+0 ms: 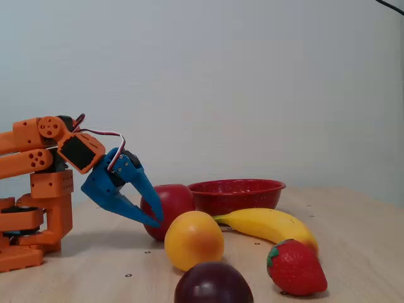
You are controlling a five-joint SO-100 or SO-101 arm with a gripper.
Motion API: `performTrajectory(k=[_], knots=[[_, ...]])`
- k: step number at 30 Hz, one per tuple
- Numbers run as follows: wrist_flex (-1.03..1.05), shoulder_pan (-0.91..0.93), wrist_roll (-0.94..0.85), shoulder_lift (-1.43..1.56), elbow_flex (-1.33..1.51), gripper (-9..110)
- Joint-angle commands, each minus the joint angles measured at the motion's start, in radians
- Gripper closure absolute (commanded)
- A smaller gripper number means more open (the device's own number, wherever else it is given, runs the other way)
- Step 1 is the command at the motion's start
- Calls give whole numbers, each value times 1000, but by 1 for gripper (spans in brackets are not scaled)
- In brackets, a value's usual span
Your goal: Put the peach in the red bowl.
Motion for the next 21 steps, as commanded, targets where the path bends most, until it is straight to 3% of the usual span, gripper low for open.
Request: performTrajectory(k=[1,12,21], knots=[[2,92,-2,-9,-3,101],[-28,84,2,-55,-31,101],[-25,52,37,-463,-463,101]])
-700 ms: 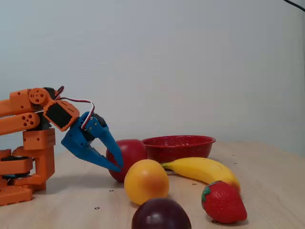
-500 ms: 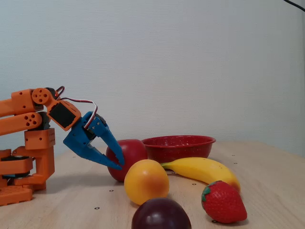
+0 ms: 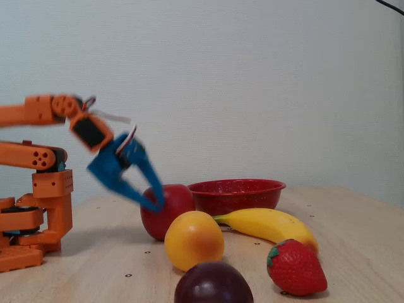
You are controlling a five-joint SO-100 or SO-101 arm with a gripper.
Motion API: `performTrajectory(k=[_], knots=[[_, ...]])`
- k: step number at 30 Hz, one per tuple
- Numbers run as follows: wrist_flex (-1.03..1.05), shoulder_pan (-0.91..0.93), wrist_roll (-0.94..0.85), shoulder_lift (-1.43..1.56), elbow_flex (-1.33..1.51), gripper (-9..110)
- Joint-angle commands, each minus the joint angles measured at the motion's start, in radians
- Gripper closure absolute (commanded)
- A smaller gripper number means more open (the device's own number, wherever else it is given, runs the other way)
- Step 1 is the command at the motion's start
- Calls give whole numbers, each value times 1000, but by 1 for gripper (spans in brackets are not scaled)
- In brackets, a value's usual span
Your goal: Put the peach in the red bowl.
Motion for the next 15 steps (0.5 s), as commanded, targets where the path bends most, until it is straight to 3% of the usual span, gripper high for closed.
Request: performTrajectory(k=[1,8,15], knots=[[0,-40,41,-115,-215,101],[241,-163,140,-479,-650,99],[595,-331,218,-815,-1035,78]])
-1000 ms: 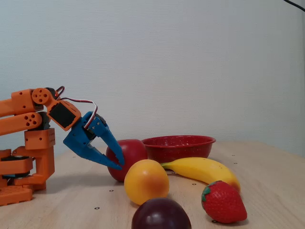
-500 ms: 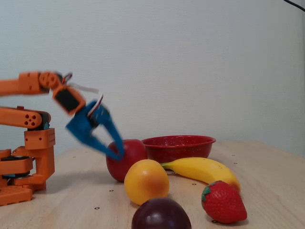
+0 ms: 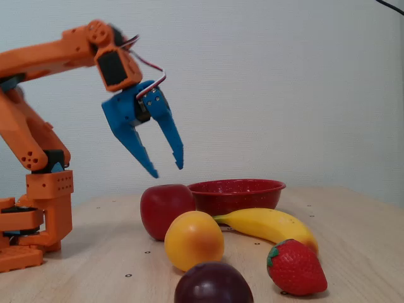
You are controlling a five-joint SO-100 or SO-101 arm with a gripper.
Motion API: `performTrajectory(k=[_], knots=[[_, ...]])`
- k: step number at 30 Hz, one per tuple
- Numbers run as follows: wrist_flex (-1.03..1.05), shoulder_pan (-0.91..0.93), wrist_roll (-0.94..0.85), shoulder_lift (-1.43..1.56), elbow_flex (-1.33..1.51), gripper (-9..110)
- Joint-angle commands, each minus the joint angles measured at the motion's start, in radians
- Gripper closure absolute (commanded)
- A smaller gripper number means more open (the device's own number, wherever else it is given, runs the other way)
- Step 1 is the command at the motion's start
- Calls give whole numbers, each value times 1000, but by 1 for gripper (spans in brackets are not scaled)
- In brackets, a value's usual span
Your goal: Put the peach in the red bowl.
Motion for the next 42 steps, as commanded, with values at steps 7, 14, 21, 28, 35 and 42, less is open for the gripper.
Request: performTrajectory(k=[7,14,21,28,35,42], knots=[[198,-164,238,-204,-278,56],[198,-244,410,-423,-345,54],[187,-282,486,-652,-499,54],[198,-267,489,-775,-583,54],[196,-239,499,-838,-591,54],[219,-215,515,-857,-600,55]])
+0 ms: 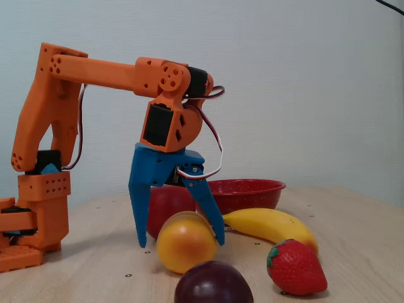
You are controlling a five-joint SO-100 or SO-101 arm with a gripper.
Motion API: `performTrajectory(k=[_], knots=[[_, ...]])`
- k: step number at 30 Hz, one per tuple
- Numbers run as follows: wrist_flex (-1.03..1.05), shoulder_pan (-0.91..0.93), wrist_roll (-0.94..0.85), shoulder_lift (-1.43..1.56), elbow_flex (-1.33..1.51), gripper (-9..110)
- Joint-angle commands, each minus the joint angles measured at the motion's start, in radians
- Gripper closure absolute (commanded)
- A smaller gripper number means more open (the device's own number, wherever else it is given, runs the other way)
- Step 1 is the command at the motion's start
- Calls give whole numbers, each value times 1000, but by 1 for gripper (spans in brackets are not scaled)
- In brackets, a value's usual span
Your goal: Put the peach in the red bowl.
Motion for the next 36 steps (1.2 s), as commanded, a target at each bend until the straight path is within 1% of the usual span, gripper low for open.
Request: performTrajectory(k=[1,11,16,33,36], knots=[[28,37,35,41,-72,55],[31,54,37,8,-54,55],[5,49,69,2,-37,55],[-91,-15,245,-29,-3,57],[-100,-15,262,-35,0,60]])
